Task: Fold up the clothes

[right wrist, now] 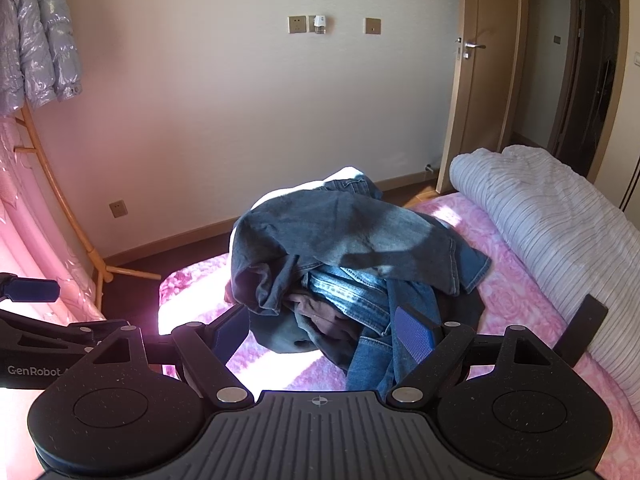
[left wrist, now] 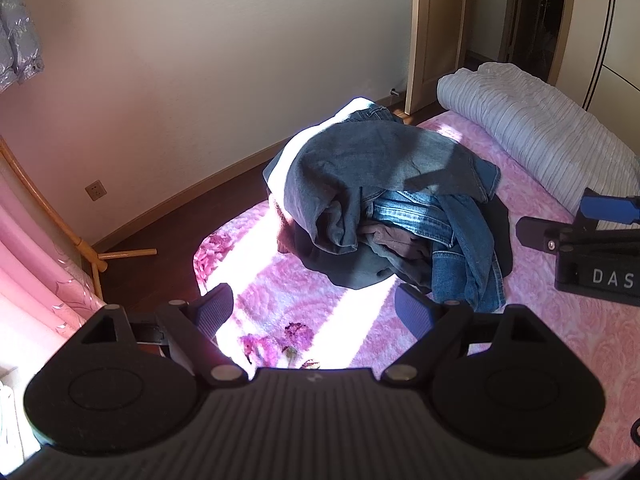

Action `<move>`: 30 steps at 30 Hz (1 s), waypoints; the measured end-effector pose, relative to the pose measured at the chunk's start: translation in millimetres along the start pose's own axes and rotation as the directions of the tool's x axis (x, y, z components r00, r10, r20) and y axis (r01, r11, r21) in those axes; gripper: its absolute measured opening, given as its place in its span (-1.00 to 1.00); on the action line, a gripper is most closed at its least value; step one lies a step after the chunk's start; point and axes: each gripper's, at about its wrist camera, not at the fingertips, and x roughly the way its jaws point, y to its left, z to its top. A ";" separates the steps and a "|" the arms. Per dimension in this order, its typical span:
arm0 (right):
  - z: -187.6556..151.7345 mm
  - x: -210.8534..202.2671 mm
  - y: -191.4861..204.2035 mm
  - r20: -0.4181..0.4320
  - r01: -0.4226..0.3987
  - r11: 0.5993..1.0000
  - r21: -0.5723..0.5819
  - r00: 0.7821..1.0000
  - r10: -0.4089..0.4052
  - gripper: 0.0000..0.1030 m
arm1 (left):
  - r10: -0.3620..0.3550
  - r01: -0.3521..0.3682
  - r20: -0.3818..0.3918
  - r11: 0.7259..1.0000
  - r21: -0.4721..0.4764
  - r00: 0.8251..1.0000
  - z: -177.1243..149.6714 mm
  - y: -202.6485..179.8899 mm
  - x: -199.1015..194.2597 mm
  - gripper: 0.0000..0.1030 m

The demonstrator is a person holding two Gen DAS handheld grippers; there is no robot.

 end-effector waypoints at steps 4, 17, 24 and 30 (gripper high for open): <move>-5.1 -1.1 -9.5 0.001 -0.008 1.000 0.018 1.000 0.008 0.61 | 0.017 -0.017 -0.013 1.000 0.002 1.000 -4.1 -1.4 -1.5 0.66; 10.3 40.8 -30.3 0.030 -0.057 0.998 0.023 0.998 0.057 0.61 | -0.046 0.047 -0.006 0.995 0.083 0.999 33.8 12.6 79.5 0.66; 46.4 136.5 -20.6 -0.013 0.000 0.985 -0.170 1.000 -0.003 0.61 | -0.132 0.135 -0.037 0.985 0.110 0.991 77.0 30.7 201.6 0.66; 57.7 257.7 -4.4 -0.106 -0.019 0.856 -0.517 0.993 -0.042 0.61 | -0.240 0.249 -0.077 0.958 0.142 0.968 99.3 33.3 298.2 0.65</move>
